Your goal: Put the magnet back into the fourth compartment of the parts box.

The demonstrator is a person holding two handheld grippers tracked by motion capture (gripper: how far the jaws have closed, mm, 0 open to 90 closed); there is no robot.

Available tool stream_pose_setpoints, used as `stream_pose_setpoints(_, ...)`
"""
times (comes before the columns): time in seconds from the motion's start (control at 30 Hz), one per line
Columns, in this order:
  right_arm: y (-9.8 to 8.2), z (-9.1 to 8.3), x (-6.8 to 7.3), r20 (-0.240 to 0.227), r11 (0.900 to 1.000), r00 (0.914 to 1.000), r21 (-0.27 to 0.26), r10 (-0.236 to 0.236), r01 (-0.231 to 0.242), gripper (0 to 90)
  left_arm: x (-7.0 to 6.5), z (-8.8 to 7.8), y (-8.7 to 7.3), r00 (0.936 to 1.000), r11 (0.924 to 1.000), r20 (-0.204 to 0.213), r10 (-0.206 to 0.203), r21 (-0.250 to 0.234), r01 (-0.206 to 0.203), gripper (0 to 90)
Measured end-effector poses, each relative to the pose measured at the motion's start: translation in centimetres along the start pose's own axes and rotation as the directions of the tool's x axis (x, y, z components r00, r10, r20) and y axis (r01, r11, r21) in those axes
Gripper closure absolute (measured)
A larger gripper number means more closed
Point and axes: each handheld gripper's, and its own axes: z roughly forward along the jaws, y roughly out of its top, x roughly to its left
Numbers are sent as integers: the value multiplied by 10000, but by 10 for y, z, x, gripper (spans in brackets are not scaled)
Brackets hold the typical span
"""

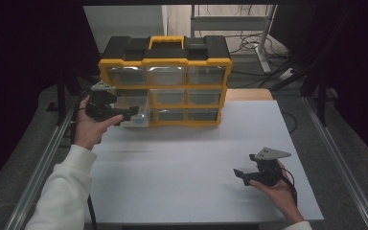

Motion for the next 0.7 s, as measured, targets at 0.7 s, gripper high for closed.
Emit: stream_pose_setpoints(0.7, 0, 0, 0, -17, 10000, 10000, -21, 18, -18, 129, -31, -23, -29, 9959, 9973, 555, 709, 138, -718, 135)
